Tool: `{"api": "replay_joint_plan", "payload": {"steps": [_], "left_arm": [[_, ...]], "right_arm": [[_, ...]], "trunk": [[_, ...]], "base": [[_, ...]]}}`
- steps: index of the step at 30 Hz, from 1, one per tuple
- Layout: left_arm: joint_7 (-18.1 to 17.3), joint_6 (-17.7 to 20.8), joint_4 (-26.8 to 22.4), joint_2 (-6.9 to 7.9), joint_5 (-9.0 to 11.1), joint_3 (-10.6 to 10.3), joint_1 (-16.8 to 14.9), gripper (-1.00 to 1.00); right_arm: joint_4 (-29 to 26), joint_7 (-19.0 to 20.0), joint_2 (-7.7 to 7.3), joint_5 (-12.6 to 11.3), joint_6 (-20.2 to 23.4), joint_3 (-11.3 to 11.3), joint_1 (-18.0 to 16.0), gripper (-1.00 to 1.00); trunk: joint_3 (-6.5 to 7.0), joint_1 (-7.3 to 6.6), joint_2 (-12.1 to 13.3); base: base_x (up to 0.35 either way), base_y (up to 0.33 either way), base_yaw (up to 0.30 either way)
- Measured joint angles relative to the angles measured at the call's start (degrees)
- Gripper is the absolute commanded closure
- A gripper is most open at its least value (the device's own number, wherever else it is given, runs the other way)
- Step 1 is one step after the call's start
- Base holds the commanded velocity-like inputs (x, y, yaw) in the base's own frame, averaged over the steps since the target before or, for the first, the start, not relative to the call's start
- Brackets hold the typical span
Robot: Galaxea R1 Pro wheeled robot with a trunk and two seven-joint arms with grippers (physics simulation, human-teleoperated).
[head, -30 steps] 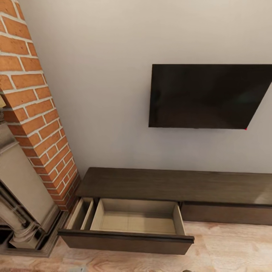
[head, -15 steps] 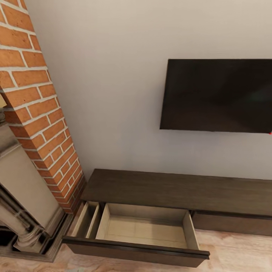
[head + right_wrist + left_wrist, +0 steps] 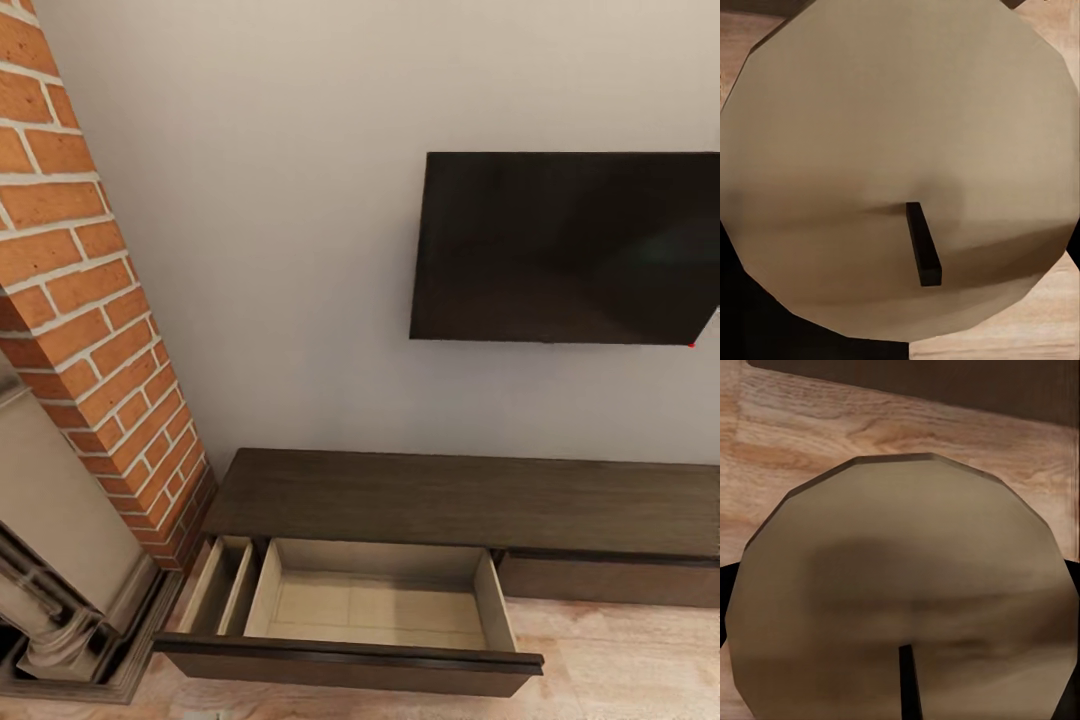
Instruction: Place each of the two pumpkins and all three candles from the living room inside a cabinet in the living room (use any cabinet), then make sure every cabinet is closed, and position the cauldron so it is next to a table in the living room.
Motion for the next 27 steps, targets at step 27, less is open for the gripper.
{"api": "replay_joint_plan", "payload": {"steps": [27], "left_arm": [[-0.13, 19.04, -5.97, -1.20, 0.32, -7.47, -8.42, 1.00]], "right_arm": [[-23.38, 15.49, -3.30, 1.23, 35.86, 0.53, 0.04, 1.00]], "trunk": [[0.01, 0.00, 0.00]], "base": [[0.000, 0.000, -0.001]]}}
